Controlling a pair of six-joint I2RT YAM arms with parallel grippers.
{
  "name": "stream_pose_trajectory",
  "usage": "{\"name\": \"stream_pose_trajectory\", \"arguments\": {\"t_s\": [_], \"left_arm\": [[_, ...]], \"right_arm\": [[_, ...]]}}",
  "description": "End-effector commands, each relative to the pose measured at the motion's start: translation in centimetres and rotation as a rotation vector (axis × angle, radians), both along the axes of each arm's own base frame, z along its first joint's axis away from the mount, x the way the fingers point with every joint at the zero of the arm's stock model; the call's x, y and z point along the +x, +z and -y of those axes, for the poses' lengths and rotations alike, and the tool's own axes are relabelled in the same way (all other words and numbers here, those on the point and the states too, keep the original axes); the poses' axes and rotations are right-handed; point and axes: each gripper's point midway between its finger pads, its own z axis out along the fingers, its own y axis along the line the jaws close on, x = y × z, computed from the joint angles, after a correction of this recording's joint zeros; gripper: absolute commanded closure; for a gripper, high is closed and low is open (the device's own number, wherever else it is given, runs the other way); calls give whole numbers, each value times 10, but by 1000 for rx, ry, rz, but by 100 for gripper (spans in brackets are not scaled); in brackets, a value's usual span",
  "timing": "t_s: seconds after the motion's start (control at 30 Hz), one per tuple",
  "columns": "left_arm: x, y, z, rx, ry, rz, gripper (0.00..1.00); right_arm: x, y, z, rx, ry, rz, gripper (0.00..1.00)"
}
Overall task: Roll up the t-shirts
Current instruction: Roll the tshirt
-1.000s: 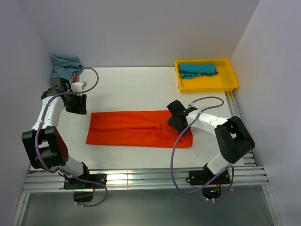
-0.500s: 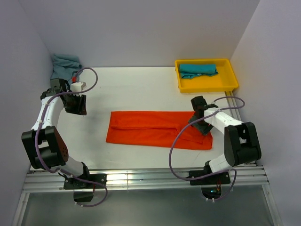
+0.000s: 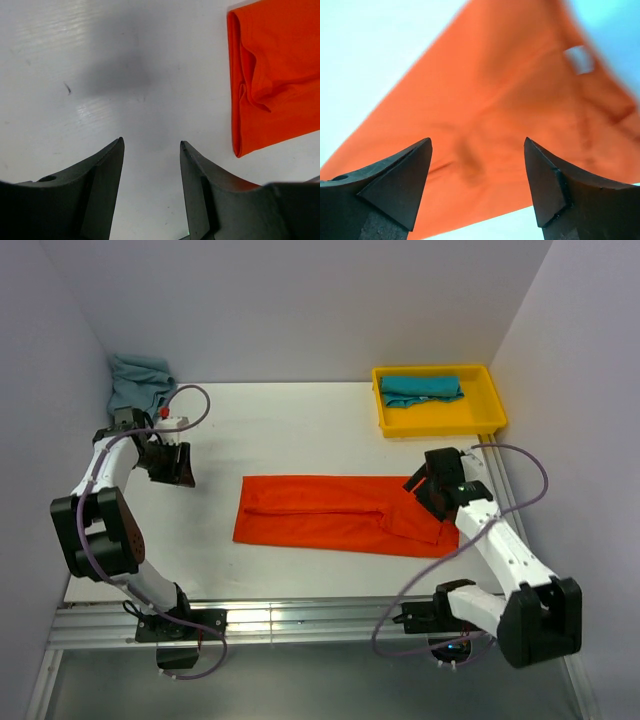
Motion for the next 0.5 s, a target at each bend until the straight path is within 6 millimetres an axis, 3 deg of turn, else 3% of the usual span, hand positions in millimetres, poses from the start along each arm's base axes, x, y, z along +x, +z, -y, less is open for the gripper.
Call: {"name": "stream_pose_trajectory", "arguments": {"t_s": [0.0, 0.03, 0.1, 0.17, 0.23, 0.27, 0.3, 0.33, 0.37, 0.4, 0.43, 0.47], "left_arm": [[22, 16, 16, -120, -20, 36, 45], [24, 16, 21, -148, -25, 28, 45], [32, 11, 28, -187, -34, 15, 45], [40, 5, 37, -232, -43, 7, 44], [45, -3, 49, -261, -58, -14, 43], [51, -5, 53, -259, -65, -5, 43], [55, -8, 56, -255, -66, -8, 43], [56, -15, 64, -259, -74, -28, 43], [58, -19, 68, -265, -82, -33, 43], [59, -19, 74, -278, -87, -41, 43], [58, -21, 85, -314, -115, -58, 43], [57, -21, 90, -330, -128, -63, 43]], "right_arm": [[3, 21, -32, 74, 32, 111, 20], [0, 24, -56, 99, 74, 129, 21], [-4, 27, -80, 121, 109, 137, 23], [-7, 30, -120, 142, 169, 139, 24], [-4, 46, -155, 175, 211, 164, 25], [-14, 33, -179, 131, 272, 118, 25], [-8, 52, -201, 146, 296, 144, 25], [-11, 36, -216, 104, 315, 94, 25], [-19, 36, -239, 100, 369, 88, 26], [-15, 50, -263, 128, 397, 110, 26], [-15, 32, -279, 100, 422, 70, 26], [-17, 31, -294, 104, 446, 64, 26]]}}
